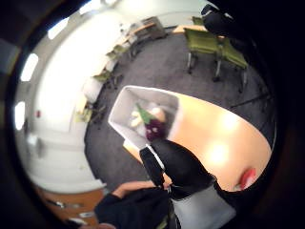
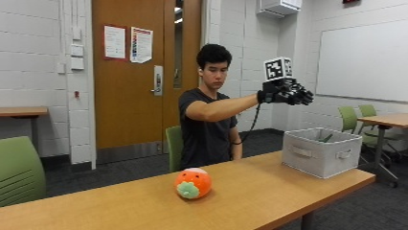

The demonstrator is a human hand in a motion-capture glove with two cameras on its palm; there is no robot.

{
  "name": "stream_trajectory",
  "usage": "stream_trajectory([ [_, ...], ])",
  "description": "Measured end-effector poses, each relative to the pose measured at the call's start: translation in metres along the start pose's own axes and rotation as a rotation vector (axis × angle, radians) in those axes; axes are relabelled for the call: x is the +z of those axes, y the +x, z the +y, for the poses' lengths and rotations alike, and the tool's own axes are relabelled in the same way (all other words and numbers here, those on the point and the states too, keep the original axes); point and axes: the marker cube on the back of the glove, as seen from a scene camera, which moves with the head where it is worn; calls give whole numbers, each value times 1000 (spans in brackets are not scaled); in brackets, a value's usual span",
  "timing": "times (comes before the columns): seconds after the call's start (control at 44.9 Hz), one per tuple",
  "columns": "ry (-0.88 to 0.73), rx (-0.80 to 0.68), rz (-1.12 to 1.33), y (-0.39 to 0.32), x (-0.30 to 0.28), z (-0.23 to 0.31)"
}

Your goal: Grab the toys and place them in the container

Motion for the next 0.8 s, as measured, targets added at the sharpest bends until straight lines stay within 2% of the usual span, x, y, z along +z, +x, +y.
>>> stream_trajectory([
  [0.245, -46, 247, 31, 160, 5, 79],
  [0.401, -35, 377, 4, 233, 17, 129],
  [0.601, -75, 474, 13, 296, 55, 171],
  [0.802, -168, 540, -19, 336, 123, 201],
])
